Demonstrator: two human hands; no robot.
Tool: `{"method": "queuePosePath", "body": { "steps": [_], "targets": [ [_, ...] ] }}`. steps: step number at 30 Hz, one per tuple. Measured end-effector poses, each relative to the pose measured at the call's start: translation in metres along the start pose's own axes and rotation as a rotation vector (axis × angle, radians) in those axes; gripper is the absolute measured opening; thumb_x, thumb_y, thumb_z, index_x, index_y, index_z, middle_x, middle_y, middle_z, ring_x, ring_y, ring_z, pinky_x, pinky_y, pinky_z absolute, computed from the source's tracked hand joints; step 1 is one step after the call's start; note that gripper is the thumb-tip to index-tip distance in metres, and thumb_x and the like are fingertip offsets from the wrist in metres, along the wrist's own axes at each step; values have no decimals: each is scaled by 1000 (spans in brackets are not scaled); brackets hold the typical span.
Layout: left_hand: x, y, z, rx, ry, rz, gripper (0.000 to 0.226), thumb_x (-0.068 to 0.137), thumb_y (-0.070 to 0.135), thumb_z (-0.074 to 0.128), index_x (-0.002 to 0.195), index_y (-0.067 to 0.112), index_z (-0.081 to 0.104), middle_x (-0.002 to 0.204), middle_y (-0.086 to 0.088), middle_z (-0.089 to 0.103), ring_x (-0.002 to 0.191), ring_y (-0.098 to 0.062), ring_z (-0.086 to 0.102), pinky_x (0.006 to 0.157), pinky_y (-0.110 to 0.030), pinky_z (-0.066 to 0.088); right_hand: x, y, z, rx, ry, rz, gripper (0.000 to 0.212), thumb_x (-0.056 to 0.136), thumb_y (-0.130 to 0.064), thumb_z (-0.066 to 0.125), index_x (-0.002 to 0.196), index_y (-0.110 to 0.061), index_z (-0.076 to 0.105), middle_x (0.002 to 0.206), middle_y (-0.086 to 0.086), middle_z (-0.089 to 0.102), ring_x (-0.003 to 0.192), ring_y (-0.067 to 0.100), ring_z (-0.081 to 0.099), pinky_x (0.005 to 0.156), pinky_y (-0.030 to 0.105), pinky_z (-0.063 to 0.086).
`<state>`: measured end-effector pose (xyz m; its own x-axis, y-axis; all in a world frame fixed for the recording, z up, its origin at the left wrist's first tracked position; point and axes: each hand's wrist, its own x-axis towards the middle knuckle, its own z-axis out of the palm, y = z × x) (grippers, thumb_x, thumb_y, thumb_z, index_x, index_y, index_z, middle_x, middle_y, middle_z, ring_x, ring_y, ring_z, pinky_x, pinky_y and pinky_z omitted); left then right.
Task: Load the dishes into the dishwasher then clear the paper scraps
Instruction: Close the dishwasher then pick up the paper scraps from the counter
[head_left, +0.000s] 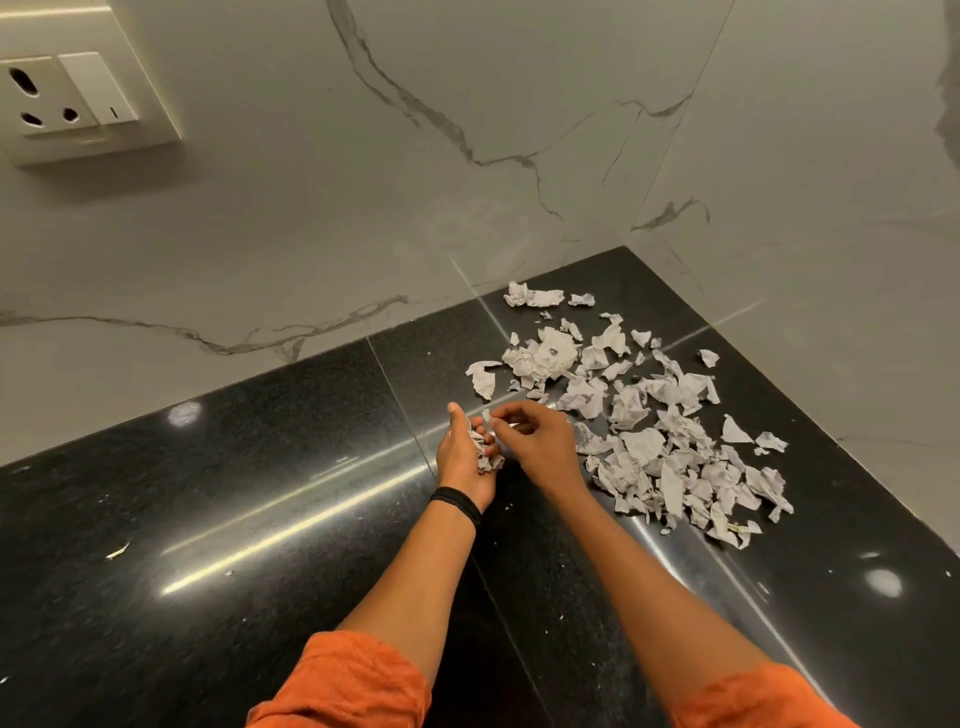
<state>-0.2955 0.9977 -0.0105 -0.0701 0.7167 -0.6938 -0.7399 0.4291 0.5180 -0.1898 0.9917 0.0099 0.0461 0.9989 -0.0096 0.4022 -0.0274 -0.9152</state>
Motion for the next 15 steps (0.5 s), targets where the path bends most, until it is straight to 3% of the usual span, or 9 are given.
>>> {"method": "queuePosePath", "body": {
  "steps": [2, 3, 5, 7, 9, 11, 13, 15],
  "targets": [
    [3, -4, 2, -10, -12, -16, 58, 95, 60, 54, 105, 3, 65, 98, -17, 74, 87, -26, 74, 79, -39, 61, -4, -8, 4, -52, -79, -50, 10, 85, -24, 77, 95, -24, 78, 86, -9, 76, 78, 4, 70, 75, 24, 56],
    [3, -5, 1, -3, 0, -21, 58, 94, 60, 55, 104, 4, 65, 101, -17, 73, 91, -27, 73, 84, -42, 60, -5, -8, 6, -144, -99, -84, 11, 85, -25, 75, 96, -26, 79, 88, -9, 75, 80, 3, 67, 76, 25, 54],
    [4, -6, -1, 1, 36, -25, 50, 92, 61, 56, 91, 12, 62, 80, -9, 67, 73, -20, 68, 73, -37, 59, -4, -6, 10, -328, -133, -147, 14, 85, -27, 72, 97, -27, 78, 90, -4, 67, 85, 7, 57, 75, 28, 48],
    [6, -5, -5, -19, 45, -38, 49, 89, 64, 58, 89, 16, 60, 76, -8, 62, 71, -21, 66, 70, -37, 60, -1, -10, 12, -388, -217, -142, 15, 87, -26, 70, 99, -24, 79, 94, 1, 55, 88, 12, 51, 75, 29, 46],
    [11, -1, -9, -44, 47, -33, 51, 90, 64, 56, 84, 14, 63, 85, -14, 67, 81, -27, 69, 76, -41, 60, 3, -20, 11, -296, -260, -122, 13, 90, -25, 68, 89, -19, 80, 88, 2, 59, 85, 10, 53, 76, 32, 49],
    [10, 9, -5, -60, 67, -22, 53, 94, 62, 52, 74, 14, 60, 73, -10, 62, 63, -20, 62, 68, -34, 54, 13, -27, 10, -179, -191, -101, 18, 91, -21, 67, 79, -15, 79, 77, -4, 64, 80, 3, 59, 74, 28, 51],
    [10, 21, 0, -66, 81, -7, 49, 98, 60, 48, 76, 16, 53, 57, 1, 46, 45, -9, 40, 50, -23, 40, 30, -25, 11, -224, -102, -103, 13, 91, -18, 66, 90, -16, 78, 90, -3, 66, 82, 1, 61, 75, 24, 50],
    [12, 28, 1, -65, 78, 1, 46, 99, 58, 47, 77, 18, 49, 54, 5, 40, 41, -7, 32, 41, -19, 31, 51, -17, 13, -384, -112, -147, 23, 92, -15, 65, 113, -15, 73, 114, 2, 64, 96, 11, 63, 87, 31, 52]
  ]
}}
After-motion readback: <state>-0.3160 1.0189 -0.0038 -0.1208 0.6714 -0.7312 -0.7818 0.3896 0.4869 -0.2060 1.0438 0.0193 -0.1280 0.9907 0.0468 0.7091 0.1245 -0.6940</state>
